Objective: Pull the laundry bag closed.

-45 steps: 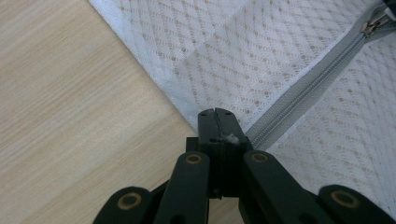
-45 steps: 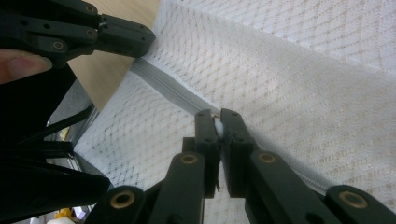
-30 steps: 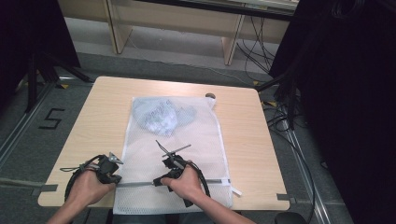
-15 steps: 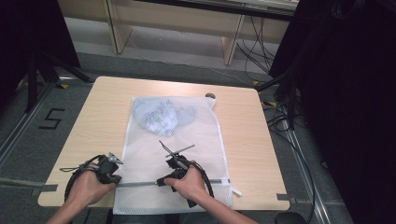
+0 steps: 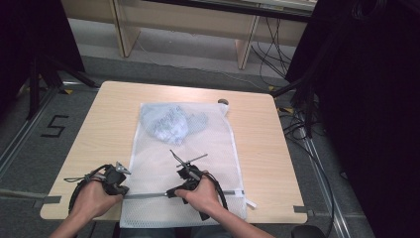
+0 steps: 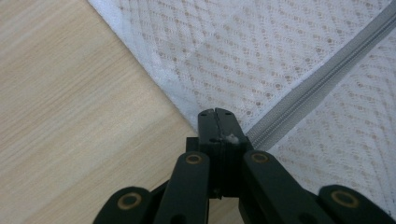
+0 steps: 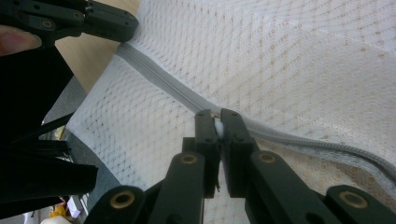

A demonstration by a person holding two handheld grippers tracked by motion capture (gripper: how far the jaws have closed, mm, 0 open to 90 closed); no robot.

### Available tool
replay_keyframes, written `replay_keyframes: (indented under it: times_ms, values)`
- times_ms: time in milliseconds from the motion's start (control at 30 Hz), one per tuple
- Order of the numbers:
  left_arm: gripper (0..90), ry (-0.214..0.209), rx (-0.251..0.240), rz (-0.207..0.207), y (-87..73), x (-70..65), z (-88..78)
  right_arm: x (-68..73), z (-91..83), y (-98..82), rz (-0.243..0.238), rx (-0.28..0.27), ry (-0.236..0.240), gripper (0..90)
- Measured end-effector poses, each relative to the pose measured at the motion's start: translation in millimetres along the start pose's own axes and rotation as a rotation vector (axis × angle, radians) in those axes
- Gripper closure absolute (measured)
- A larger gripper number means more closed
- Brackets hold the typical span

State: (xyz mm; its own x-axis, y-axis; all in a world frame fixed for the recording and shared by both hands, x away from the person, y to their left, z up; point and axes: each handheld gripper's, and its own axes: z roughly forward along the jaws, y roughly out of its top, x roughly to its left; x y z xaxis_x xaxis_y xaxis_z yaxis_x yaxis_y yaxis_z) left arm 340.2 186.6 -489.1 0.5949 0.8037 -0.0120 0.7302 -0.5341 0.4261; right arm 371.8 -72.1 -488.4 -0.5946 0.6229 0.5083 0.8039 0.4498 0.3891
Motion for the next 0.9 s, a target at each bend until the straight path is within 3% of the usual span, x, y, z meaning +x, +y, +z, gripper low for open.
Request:
replay_keyframes:
  times_ms: [133,167,233,267,333,367,433,667,900]
  values:
    - [90.0,-0.003,-0.007,0.002,-0.7,0.6,0.3,0.2,-0.1,0.1,0.006,0.0,-0.003,87.1]
    - [90.0,-0.004,-0.002,0.003,-0.5,0.7,0.0,1.7,-0.7,0.1,0.04,0.011,-0.015,87.1]
    - [90.0,-0.003,-0.004,0.003,-0.8,0.5,0.0,-1.1,1.4,-1.2,-0.006,-0.014,-0.019,87.1]
    - [90.0,-0.003,-0.005,0.004,-1.0,0.2,-0.2,1.1,0.1,-0.9,0.031,-0.002,-0.021,87.1]
    - [90.0,-0.003,-0.004,0.005,-1.1,0.1,-0.3,0.0,0.0,-1.1,0.023,-0.001,-0.023,87.1]
    - [90.0,-0.003,-0.003,0.006,-0.9,0.3,-0.2,1.5,-0.3,-1.8,0.046,0.0,-0.021,87.1]
    - [90.0,-0.004,-0.002,0.006,-0.7,0.5,-0.1,-0.3,-0.6,-2.8,0.025,-0.003,-0.022,87.1]
    - [90.0,-0.004,-0.001,0.005,-0.6,0.6,-0.2,-0.8,-2.1,-3.3,0.044,-0.002,-0.023,87.1]
    - [90.0,-0.005,-0.002,0.006,-0.7,0.8,-0.2,-4.9,-4.7,-4.7,0.026,0.005,-0.028,87.1]
